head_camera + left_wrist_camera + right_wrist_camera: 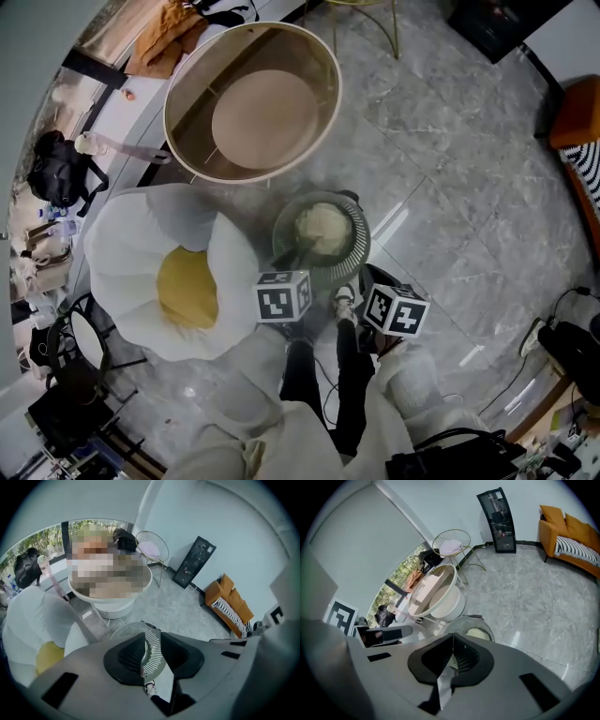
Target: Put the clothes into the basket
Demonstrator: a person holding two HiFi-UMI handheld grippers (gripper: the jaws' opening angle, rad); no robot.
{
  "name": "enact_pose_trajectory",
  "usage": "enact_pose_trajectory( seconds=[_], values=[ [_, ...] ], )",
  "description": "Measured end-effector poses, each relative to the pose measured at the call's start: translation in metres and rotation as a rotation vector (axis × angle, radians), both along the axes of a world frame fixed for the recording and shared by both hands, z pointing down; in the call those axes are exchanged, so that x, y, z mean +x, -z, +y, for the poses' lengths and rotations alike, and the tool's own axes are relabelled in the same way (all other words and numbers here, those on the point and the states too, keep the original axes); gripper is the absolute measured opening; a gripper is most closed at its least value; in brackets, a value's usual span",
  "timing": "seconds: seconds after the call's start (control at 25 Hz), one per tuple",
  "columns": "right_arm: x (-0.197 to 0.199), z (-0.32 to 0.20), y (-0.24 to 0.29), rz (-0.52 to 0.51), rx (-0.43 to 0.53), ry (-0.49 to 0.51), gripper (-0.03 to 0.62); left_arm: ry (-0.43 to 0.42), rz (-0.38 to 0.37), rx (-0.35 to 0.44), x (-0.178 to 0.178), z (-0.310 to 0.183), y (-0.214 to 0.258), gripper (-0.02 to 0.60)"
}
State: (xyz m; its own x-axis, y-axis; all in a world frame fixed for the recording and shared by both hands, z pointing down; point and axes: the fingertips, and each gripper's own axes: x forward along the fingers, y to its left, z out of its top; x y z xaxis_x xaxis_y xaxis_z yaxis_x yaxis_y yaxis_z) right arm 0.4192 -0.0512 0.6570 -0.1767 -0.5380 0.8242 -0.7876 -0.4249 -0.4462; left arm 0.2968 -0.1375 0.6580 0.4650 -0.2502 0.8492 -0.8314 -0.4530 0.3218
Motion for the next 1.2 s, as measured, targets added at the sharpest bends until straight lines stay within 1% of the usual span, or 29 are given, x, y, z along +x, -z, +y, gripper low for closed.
enact_pose_trajectory(
  seconds=[0.24, 0.36, 0.44, 0.56, 0.68, 0.88, 1.04, 1.2],
  values=[
    [-0.008, -0.004, 0.010, 0.007, 0.014, 0.008, 0.025, 0.021, 0.002, 0.013, -0.013, 0.001, 0.012, 0.103],
    [-0.012, -0.008, 0.019, 0.009, 0.031, 0.005, 0.025, 0.038, 0.015, 0.023, -0.019, 0.002, 0.023, 0.103],
    [-0.016, -0.010, 0.026, 0.009, 0.041, 0.013, 0.025, 0.061, 0.028, 0.038, -0.023, 0.001, 0.033, 0.101],
    [-0.020, -0.016, 0.042, 0.026, 0.062, 0.034, 0.025, 0.109, 0.041, 0.065, -0.034, -0.001, 0.051, 0.077],
    [-0.019, -0.022, 0.061, 0.051, 0.087, 0.040, 0.025, 0.143, 0.060, 0.087, -0.043, -0.005, 0.072, 0.064],
    [-0.019, -0.020, 0.098, 0.090, 0.119, 0.034, 0.025, 0.208, 0.114, 0.133, -0.065, -0.009, 0.122, 0.026],
    [-0.020, -0.018, 0.133, 0.116, 0.149, 0.025, 0.025, 0.231, 0.133, 0.180, -0.080, -0.013, 0.160, 0.014],
    [-0.018, -0.017, 0.174, 0.151, 0.207, 0.007, 0.025, 0.239, 0.148, 0.226, -0.092, -0.012, 0.196, 0.009]
  ],
)
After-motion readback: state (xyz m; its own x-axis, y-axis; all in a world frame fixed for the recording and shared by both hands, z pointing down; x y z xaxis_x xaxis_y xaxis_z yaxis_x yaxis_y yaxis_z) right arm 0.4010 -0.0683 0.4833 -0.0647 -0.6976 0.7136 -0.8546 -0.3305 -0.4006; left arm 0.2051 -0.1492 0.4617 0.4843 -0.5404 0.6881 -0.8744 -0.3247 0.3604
